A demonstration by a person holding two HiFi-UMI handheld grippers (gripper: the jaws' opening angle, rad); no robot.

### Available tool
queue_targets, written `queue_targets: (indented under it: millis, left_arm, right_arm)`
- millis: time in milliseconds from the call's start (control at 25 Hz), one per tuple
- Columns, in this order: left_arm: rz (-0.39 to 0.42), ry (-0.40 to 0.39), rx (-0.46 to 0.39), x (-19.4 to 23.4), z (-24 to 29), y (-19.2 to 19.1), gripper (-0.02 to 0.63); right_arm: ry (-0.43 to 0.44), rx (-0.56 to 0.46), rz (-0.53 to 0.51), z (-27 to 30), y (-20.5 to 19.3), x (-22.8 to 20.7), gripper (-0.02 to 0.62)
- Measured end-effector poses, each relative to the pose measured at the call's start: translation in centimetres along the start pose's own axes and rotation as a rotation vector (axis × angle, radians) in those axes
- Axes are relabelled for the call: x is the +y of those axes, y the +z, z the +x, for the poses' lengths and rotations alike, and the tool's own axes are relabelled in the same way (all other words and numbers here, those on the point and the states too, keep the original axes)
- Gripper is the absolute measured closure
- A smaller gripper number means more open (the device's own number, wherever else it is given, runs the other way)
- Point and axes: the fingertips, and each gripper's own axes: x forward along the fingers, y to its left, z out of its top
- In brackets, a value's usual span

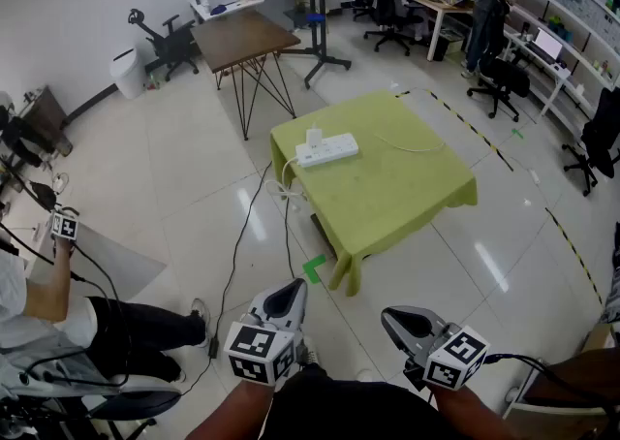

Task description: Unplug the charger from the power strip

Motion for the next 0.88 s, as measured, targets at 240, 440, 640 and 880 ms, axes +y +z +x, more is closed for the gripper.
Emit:
queue_targets:
  millis: [240,440,640,880]
  left_arm:
    - [0.009,-0.023,-0.003,4.0,1.6,1.0,0.600]
    - [0.027,-0.060,0.012,7.3,2.3,1.5,0.600]
    - [0.026,-0.066,-0.001,10.4,2.7,2.9,0.600]
    - [0.007,-0.080,0.018,12.7,3.2,3.1,0.600]
  right_arm:
    - [-0.017,0.006,0.017,4.7,0.4,-0.7,0.592]
    - [-0.042,-0.021,0.025,9.2,1.7,-0.7,0.592]
    - [-0.093,-0.037,-0.003,11.9,3.8,-1.4,0.592]
    - [-0.135,-0.011,-0.029,15.2,5.3,-4.1,0.578]
